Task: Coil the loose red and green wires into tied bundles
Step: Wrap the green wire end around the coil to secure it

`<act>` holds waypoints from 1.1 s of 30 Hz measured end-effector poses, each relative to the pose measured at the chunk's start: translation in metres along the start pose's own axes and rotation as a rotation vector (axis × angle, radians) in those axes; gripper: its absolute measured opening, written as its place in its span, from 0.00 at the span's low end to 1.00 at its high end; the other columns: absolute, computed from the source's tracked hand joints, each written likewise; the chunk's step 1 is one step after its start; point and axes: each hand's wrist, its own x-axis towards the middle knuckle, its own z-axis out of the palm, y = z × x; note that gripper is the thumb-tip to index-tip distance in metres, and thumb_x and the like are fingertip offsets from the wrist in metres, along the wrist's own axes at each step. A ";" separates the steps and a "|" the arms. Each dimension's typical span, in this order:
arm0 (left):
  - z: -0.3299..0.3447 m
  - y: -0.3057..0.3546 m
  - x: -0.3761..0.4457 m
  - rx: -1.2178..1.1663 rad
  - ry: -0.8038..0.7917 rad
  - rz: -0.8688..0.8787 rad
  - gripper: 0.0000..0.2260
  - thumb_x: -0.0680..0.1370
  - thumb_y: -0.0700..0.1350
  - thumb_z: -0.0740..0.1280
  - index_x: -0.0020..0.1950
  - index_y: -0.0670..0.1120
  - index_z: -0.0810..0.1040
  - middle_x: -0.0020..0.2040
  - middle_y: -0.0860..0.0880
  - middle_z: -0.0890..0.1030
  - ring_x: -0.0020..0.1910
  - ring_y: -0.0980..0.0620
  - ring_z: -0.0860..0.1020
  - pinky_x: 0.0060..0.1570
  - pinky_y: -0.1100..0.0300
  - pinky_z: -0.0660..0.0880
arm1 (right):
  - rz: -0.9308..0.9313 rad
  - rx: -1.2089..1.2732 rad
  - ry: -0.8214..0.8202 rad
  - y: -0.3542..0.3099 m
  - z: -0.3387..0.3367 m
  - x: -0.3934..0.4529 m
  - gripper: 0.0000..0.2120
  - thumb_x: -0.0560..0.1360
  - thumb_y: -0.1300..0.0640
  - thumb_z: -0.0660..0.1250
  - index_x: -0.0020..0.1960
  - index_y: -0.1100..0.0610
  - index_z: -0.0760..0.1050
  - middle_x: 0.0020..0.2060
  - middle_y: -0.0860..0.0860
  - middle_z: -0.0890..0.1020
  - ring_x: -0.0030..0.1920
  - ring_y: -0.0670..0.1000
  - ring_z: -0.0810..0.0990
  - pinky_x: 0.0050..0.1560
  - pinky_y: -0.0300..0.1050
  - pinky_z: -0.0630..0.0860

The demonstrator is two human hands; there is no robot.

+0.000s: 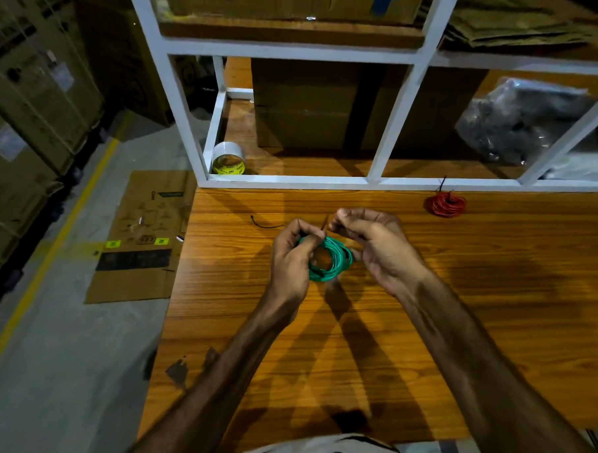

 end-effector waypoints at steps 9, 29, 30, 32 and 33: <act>0.004 -0.020 0.001 0.045 0.093 0.041 0.04 0.76 0.45 0.67 0.43 0.46 0.74 0.39 0.48 0.75 0.39 0.52 0.72 0.42 0.55 0.69 | -0.139 -0.377 -0.045 0.030 -0.007 -0.026 0.12 0.80 0.53 0.73 0.62 0.44 0.83 0.58 0.41 0.85 0.61 0.44 0.83 0.50 0.51 0.86; 0.000 -0.029 -0.003 -0.345 -0.005 -0.171 0.18 0.77 0.34 0.68 0.67 0.37 0.76 0.57 0.39 0.85 0.59 0.39 0.82 0.52 0.52 0.82 | -0.057 0.150 0.208 0.053 -0.023 -0.014 0.12 0.80 0.61 0.70 0.63 0.59 0.83 0.54 0.54 0.88 0.54 0.54 0.88 0.47 0.50 0.87; 0.003 -0.033 0.000 -0.323 0.002 -0.180 0.17 0.77 0.33 0.68 0.66 0.37 0.76 0.57 0.38 0.85 0.59 0.38 0.82 0.53 0.51 0.82 | -0.050 0.132 0.216 0.054 -0.027 -0.013 0.13 0.80 0.61 0.71 0.63 0.59 0.83 0.54 0.53 0.88 0.55 0.54 0.87 0.48 0.52 0.87; 0.009 -0.038 0.004 -0.291 0.016 -0.205 0.17 0.77 0.32 0.68 0.66 0.36 0.77 0.57 0.37 0.85 0.58 0.39 0.83 0.51 0.51 0.83 | -0.041 0.077 0.225 0.055 -0.039 -0.014 0.13 0.80 0.59 0.71 0.63 0.57 0.83 0.54 0.51 0.88 0.58 0.52 0.86 0.51 0.56 0.86; 0.012 -0.040 0.005 -0.279 0.015 -0.216 0.17 0.77 0.31 0.68 0.66 0.35 0.77 0.57 0.37 0.85 0.57 0.40 0.83 0.50 0.51 0.83 | -0.035 0.051 0.227 0.056 -0.045 -0.014 0.13 0.80 0.58 0.71 0.63 0.56 0.83 0.55 0.49 0.88 0.58 0.50 0.86 0.52 0.57 0.86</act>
